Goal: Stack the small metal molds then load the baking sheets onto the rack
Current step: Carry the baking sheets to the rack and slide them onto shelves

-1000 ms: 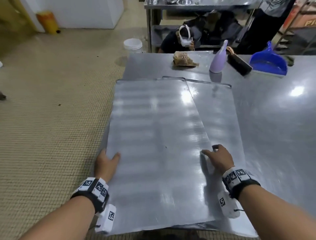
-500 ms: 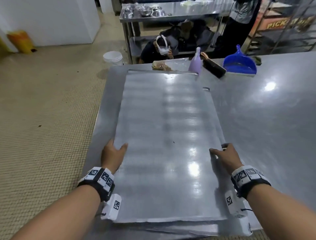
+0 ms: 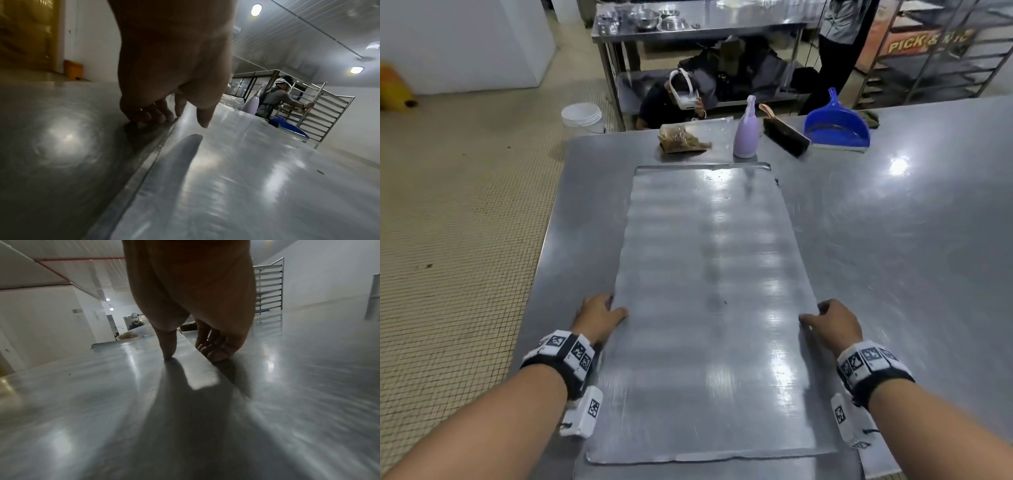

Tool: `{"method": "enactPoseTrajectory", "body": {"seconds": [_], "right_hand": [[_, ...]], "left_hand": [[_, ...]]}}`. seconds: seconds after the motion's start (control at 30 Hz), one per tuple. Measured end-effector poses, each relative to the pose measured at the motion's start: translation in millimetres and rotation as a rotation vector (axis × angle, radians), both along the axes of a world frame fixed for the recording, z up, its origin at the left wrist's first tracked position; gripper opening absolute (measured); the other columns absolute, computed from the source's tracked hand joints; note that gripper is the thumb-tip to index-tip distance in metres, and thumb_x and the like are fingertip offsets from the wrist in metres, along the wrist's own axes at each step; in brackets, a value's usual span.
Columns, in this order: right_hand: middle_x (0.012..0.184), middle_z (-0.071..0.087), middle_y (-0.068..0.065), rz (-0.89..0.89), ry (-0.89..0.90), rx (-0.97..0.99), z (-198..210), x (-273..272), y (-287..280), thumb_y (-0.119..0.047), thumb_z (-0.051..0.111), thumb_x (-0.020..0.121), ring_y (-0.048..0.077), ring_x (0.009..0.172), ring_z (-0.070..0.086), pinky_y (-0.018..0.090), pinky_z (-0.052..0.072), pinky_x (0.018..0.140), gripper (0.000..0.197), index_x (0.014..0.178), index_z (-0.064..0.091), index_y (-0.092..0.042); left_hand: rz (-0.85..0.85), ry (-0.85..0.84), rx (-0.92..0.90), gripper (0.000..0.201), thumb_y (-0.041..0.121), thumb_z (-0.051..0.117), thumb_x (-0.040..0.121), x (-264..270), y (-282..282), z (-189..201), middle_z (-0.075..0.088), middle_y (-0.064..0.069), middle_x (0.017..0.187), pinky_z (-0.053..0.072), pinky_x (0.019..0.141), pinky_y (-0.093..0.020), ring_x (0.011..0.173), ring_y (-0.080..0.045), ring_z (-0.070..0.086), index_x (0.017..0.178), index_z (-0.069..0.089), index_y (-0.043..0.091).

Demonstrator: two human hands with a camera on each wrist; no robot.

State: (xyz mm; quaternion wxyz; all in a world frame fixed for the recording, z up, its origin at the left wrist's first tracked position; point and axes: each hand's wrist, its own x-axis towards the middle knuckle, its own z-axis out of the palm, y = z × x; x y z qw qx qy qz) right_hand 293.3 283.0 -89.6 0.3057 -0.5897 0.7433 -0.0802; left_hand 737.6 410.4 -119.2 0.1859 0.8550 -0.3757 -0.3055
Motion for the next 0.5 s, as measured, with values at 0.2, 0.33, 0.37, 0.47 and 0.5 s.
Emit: {"method": "enactPoseTrajectory", "body": {"seconds": [0.2, 0.33, 0.37, 0.47, 0.5], "right_hand": [[0.112, 0.069, 0.006, 0.039, 0.081, -0.035, -0.6, -3.4, 10.8, -0.042, 0.072, 0.086, 0.022, 0.091, 0.057, 0.034, 0.048, 0.081, 0.043, 0.118, 0.061, -0.015], [0.111, 0.066, 0.007, 0.01, 0.077, -0.024, -3.2, -5.3, 20.8, -0.039, 0.072, 0.087, 0.024, 0.089, 0.055, 0.032, 0.043, 0.077, 0.039, 0.116, 0.06, -0.016], [0.11, 0.066, 0.007, 0.011, 0.084, -0.021, -3.8, -6.0, 22.0, -0.039, 0.071, 0.087, 0.024, 0.089, 0.055, 0.032, 0.043, 0.076, 0.038, 0.115, 0.06, -0.015], [0.101, 0.066, 0.007, 0.016, 0.118, -0.017, -3.2, -11.6, 20.2, -0.037, 0.071, 0.088, 0.026, 0.085, 0.056, 0.032, 0.043, 0.074, 0.032, 0.108, 0.061, -0.014], [0.097, 0.064, 0.007, 0.015, 0.125, -0.018, -2.5, -15.1, 18.0, -0.035, 0.071, 0.088, 0.026, 0.084, 0.056, 0.032, 0.042, 0.073, 0.029, 0.104, 0.062, -0.013]], "left_hand": [[0.023, 0.101, -0.124, 0.022, 0.026, 0.074, 0.083, -5.3, 1.5, -0.1, 0.07, -0.004, 0.093, 0.049, 0.082, -0.032, 0.088, -0.022, 0.065, 0.1, 0.071, 0.013], [0.054, 0.288, -0.165, 0.033, 0.023, 0.077, 0.08, -4.6, 0.6, 3.7, 0.072, -0.001, 0.101, 0.047, 0.085, -0.029, 0.094, -0.021, 0.066, 0.111, 0.07, 0.014], [0.053, 0.322, -0.175, 0.03, 0.018, 0.077, 0.085, -6.9, 0.7, 7.5, 0.071, -0.003, 0.104, 0.046, 0.085, -0.029, 0.096, -0.021, 0.066, 0.114, 0.069, 0.014], [0.064, 0.382, -0.169, 0.022, 0.009, 0.073, 0.092, -13.7, -0.7, 8.3, 0.07, -0.003, 0.103, 0.046, 0.082, -0.027, 0.087, -0.014, 0.065, 0.112, 0.066, 0.015], [0.062, 0.39, -0.184, 0.023, 0.013, 0.075, 0.089, -18.2, -0.1, 8.3, 0.073, 0.001, 0.099, 0.047, 0.08, -0.026, 0.083, -0.01, 0.066, 0.11, 0.067, 0.015]]}}
